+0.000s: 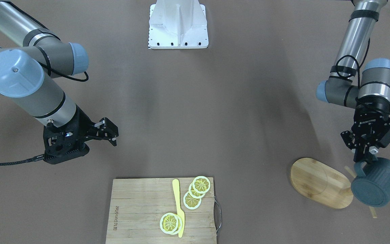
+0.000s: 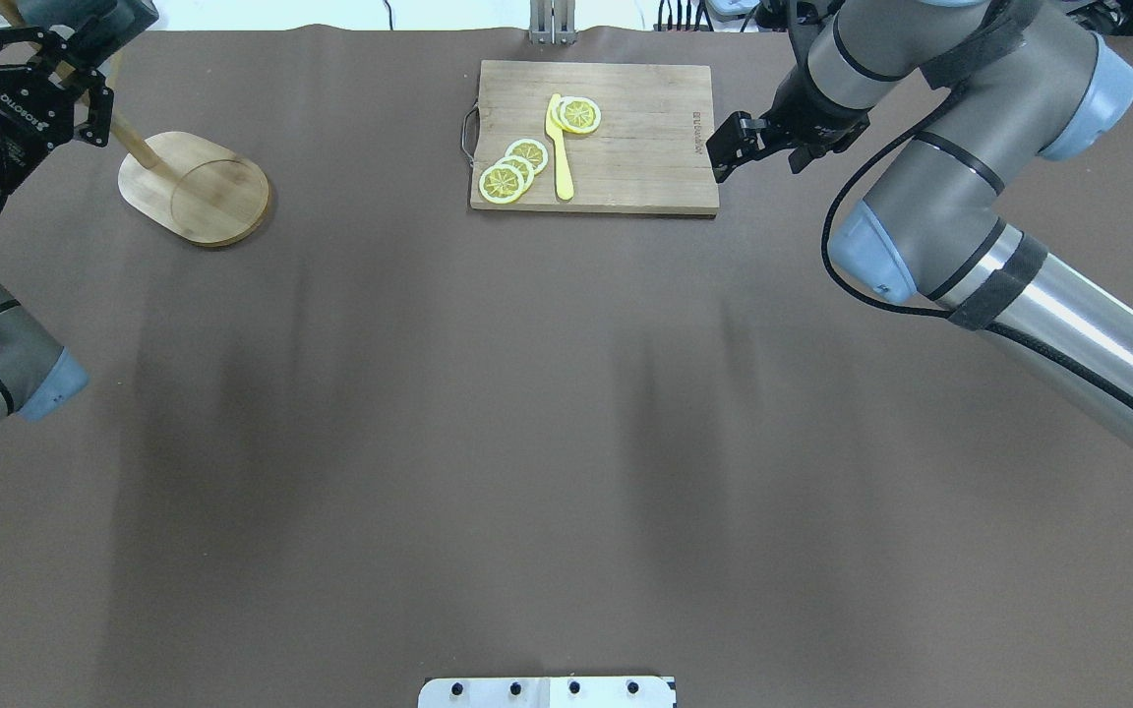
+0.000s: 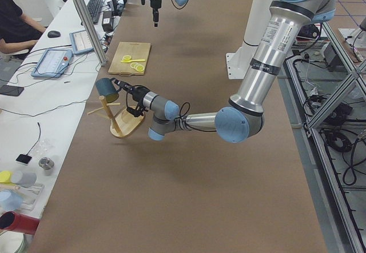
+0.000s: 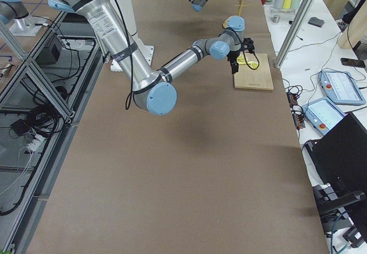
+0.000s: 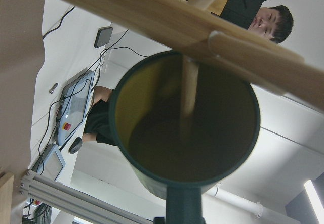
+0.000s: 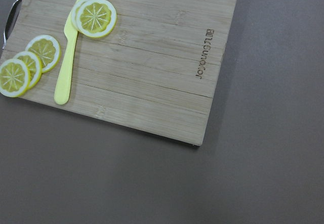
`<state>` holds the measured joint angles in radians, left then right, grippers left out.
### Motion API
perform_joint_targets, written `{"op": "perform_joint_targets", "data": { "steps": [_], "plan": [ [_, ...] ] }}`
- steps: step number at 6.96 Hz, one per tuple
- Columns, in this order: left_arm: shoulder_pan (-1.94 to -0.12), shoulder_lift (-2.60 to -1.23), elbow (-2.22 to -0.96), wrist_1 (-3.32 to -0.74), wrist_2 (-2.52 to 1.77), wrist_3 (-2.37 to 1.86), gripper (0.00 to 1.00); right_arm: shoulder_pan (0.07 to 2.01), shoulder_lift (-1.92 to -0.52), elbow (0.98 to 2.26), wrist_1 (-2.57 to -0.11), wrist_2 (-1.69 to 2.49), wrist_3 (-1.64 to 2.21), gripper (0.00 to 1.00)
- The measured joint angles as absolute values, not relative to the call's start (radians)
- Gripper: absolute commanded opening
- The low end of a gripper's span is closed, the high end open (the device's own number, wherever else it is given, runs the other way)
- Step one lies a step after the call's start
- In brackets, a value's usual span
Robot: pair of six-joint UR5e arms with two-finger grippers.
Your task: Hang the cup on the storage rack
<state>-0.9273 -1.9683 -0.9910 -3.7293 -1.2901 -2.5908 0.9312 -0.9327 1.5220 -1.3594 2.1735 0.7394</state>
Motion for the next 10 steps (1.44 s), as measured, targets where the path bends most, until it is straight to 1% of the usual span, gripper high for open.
{"op": "perform_joint_targets", "data": {
  "steps": [1, 2, 3, 4, 7, 10],
  "plan": [
    [-0.927, -1.968, -0.991, -3.729, -1.29, -2.591, 0.51, 0.931, -0.933, 1.524, -1.36, 2.174, 0.739, 1.0],
    [-0.927, -1.967, -0.991, -3.728, -1.29, -2.591, 0.61, 0.931, -0.933, 1.524, -1.36, 2.174, 0.739, 1.0],
    [-0.927, -1.967, -0.991, -3.728, -1.29, -2.591, 0.69, 0.931, -0.934, 1.525, -1.361, 2.174, 0.739, 1.0],
    [-0.927, -1.967, -0.991, -3.728, -1.29, -2.591, 0.97, 0.931, -0.934, 1.525, -1.361, 2.174, 0.739, 1.0],
    [-0.927, -1.964, -1.005, -3.724, -1.29, -2.592, 0.98, 0.933, -0.935, 1.53, -1.361, 2.175, 0.739, 1.0],
    [-0.926, -1.891, -1.119, -3.718, -1.29, -2.577, 0.98, 0.938, -0.951, 1.556, -1.368, 2.182, 0.738, 1.0]
  ]
}}
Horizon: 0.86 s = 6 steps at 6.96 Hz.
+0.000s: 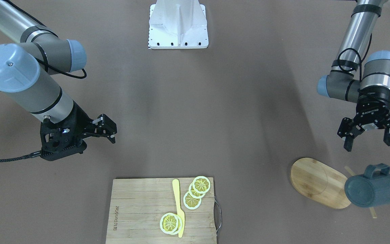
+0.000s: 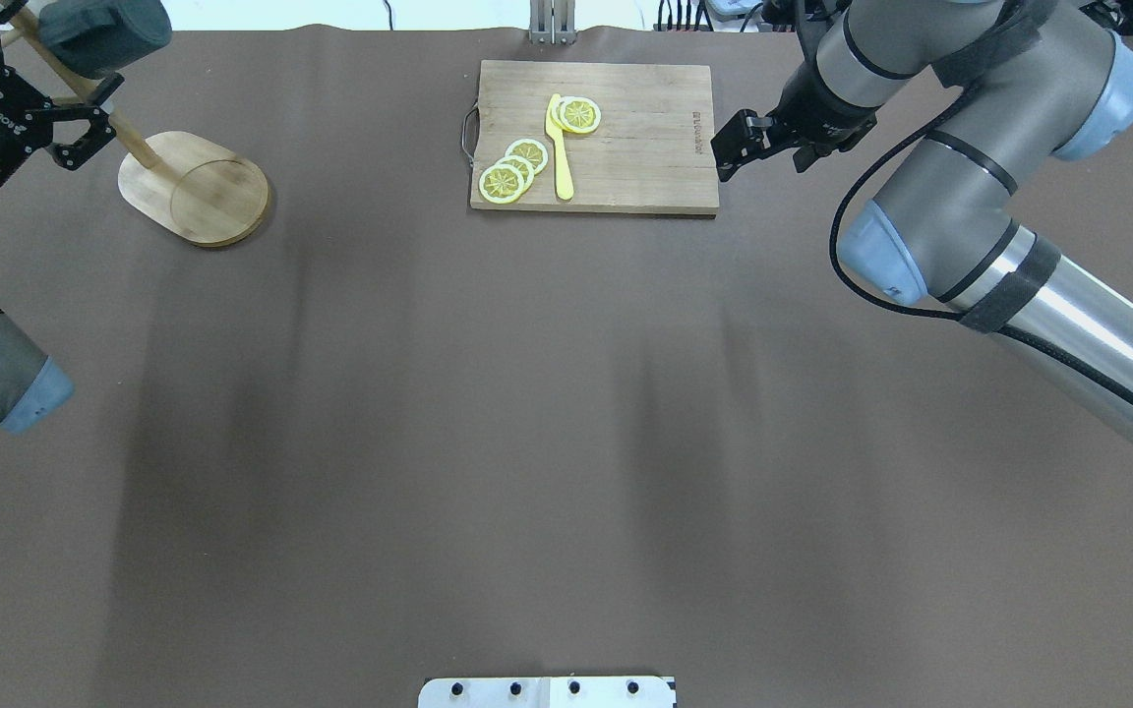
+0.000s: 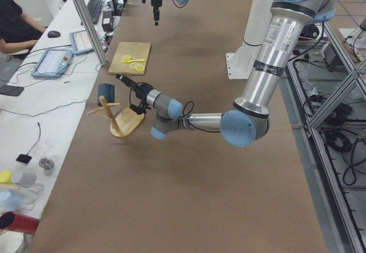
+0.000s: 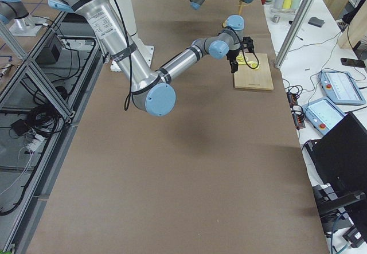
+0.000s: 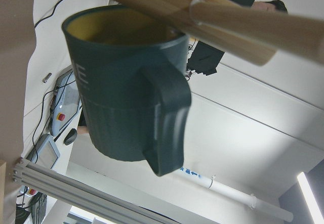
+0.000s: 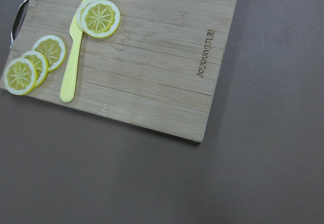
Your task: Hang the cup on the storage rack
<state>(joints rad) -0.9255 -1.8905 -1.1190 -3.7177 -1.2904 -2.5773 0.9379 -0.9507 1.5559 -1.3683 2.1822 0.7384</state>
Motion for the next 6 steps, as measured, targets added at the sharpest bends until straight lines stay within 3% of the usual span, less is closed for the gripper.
{"op": "perform_joint_targets", "data": {
  "steps": [3, 6],
  "plan": [
    [-0.921, -1.719, -1.323, -3.716, -1.286, -2.576, 0.98, 0.99, -1.007, 1.56, -1.373, 2.221, 0.733, 1.0],
    [-0.934, -1.555, -1.524, -3.708, -1.289, -2.406, 0.98, 1.151, -1.174, 1.552, -1.377, 2.294, 0.708, 1.0]
  ]
}}
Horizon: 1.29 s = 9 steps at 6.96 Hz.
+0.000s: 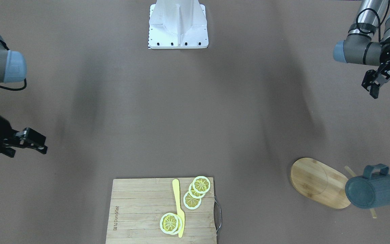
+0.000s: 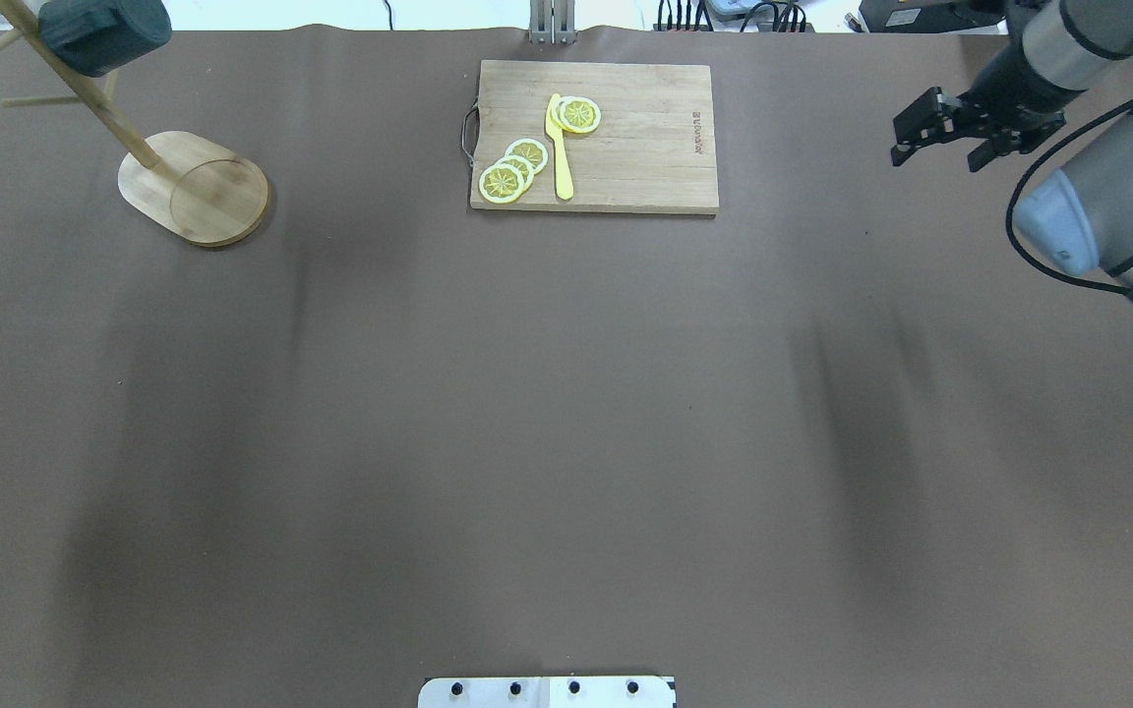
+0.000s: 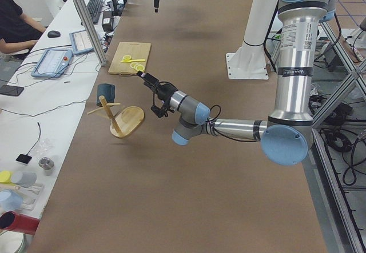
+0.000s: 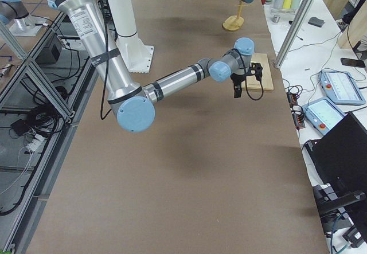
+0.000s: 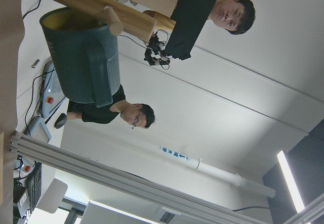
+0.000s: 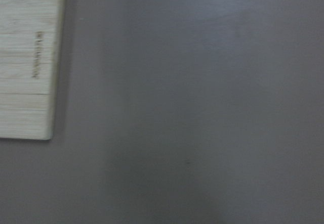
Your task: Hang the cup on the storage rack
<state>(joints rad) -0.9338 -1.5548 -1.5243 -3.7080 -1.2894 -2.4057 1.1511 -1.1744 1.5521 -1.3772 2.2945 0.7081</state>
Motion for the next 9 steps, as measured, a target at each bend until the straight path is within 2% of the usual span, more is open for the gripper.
{"op": "perform_joint_targets", "data": {
  "steps": [4, 9],
  "plan": [
    [-1.003, -1.51, -1.7, -3.499, -1.288, -1.857, 0.98, 1.305, -1.364, 1.523, -1.377, 2.288, 0.57, 1.0],
    [-1.33, -1.486, -1.719, -3.083, -1.421, -1.158, 0.98, 1.393, -1.434, 1.443, -1.378, 2.276, 0.298, 1.0]
  ]
}}
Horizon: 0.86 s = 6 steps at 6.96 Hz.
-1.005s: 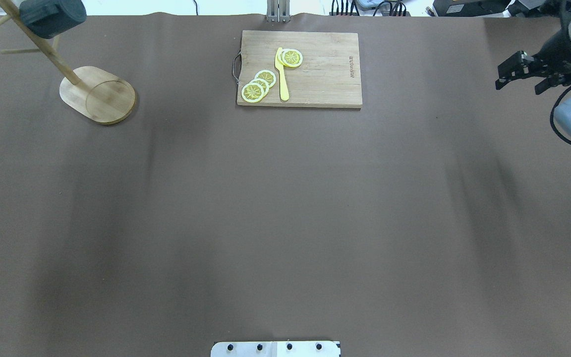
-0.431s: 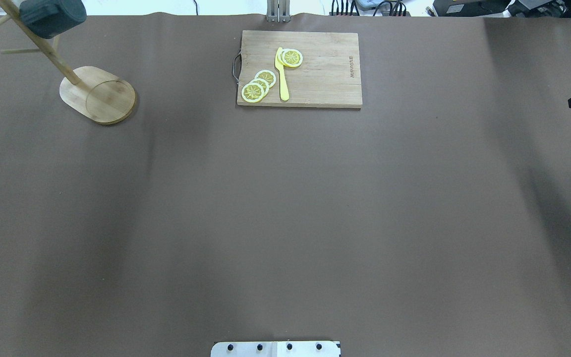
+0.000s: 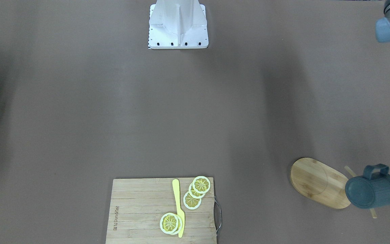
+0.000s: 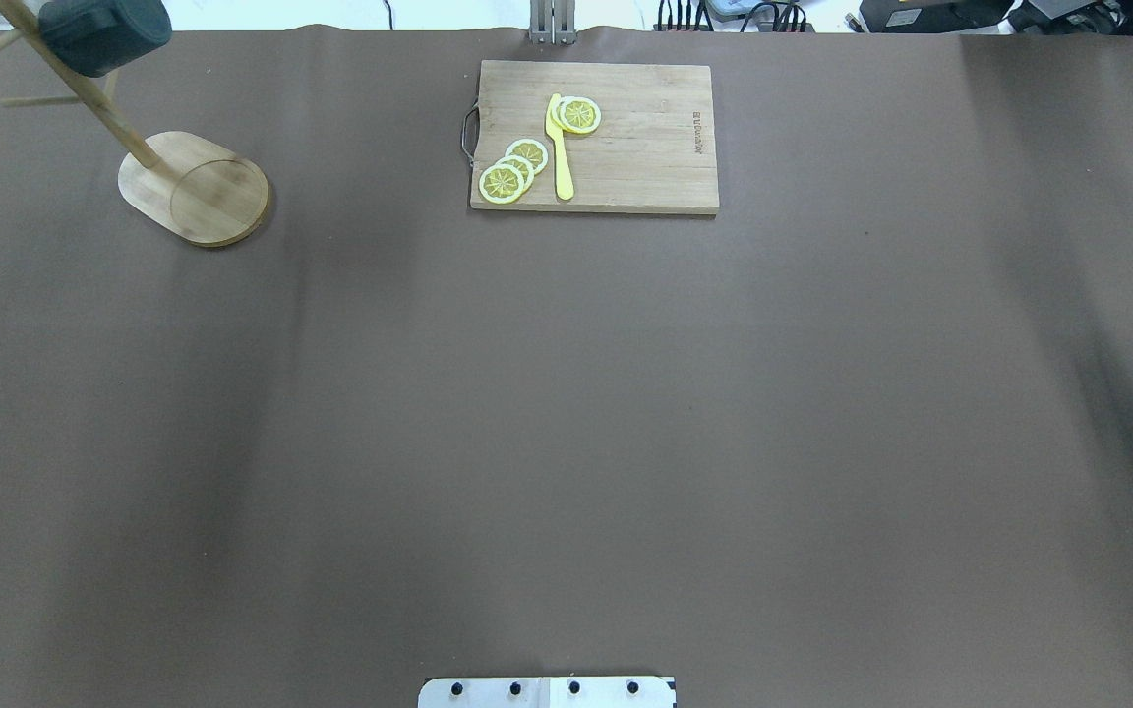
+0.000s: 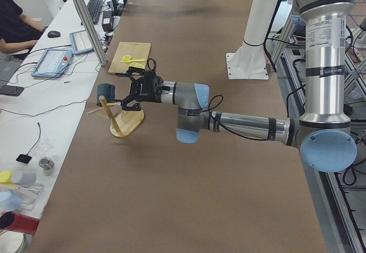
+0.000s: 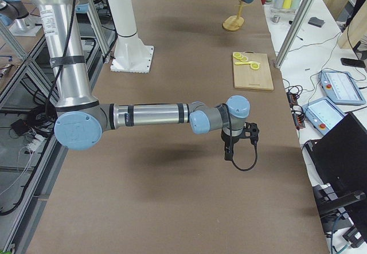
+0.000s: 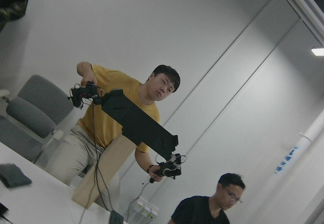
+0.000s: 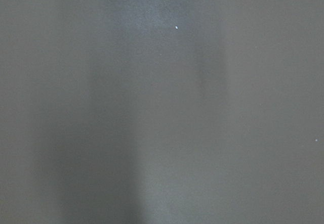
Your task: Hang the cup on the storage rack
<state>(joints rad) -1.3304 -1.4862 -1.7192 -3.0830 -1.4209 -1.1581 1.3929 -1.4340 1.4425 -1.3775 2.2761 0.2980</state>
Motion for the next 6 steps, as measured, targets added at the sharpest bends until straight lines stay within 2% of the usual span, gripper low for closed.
{"op": "perform_joint_targets", "data": {
  "steps": [3, 6],
  "plan": [
    [-1.626, -1.535, -1.716, -2.675, -1.77, -0.729, 0.98, 1.438, -1.503, 1.443, -1.37, 2.284, 0.242, 1.0],
    [-1.703, -1.571, -1.707, -2.26, -1.975, -0.422, 0.98, 1.447, -1.523, 1.45, -1.361, 2.283, 0.227, 1.0]
  ]
}}
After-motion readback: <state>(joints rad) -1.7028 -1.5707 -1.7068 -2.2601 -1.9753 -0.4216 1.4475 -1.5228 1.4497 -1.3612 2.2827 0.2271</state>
